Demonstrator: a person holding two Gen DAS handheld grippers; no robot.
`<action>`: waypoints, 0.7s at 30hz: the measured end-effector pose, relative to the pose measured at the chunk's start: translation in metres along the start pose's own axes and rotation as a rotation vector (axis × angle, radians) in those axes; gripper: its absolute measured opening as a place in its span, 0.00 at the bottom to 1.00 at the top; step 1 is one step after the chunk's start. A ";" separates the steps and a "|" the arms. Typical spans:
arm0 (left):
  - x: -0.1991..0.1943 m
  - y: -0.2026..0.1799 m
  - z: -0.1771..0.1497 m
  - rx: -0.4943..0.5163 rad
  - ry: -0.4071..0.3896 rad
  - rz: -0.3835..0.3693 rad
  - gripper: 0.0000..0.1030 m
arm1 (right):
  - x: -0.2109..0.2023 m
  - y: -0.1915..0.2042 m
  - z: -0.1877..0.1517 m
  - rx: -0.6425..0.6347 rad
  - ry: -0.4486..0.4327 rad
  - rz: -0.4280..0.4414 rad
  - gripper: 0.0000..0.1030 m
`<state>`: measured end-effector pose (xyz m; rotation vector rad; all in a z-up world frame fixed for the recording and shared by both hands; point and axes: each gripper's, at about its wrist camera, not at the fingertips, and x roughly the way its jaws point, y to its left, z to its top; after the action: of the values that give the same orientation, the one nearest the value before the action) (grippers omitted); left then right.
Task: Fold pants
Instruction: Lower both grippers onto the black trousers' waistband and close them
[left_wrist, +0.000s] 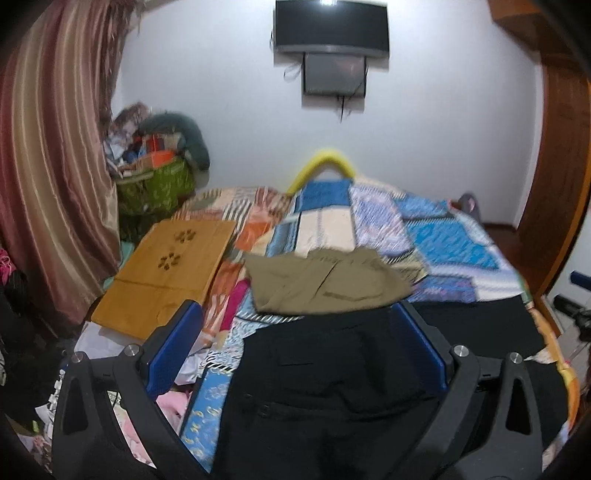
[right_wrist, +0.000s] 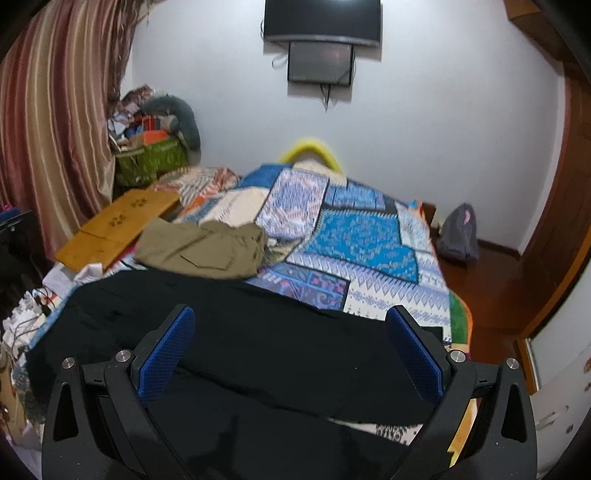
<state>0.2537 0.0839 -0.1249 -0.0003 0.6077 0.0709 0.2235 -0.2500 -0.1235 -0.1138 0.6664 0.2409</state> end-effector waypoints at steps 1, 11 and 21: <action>0.014 0.005 0.000 0.002 0.023 0.006 1.00 | 0.008 -0.005 0.001 -0.004 0.017 0.000 1.00; 0.168 0.048 -0.014 0.023 0.296 0.081 1.00 | 0.086 -0.033 0.000 -0.045 0.174 0.003 0.99; 0.258 0.060 -0.052 -0.001 0.587 0.017 0.87 | 0.175 -0.042 -0.008 -0.115 0.318 0.087 0.92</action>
<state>0.4312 0.1603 -0.3135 -0.0176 1.1950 0.0880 0.3623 -0.2596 -0.2372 -0.2371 0.9752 0.3486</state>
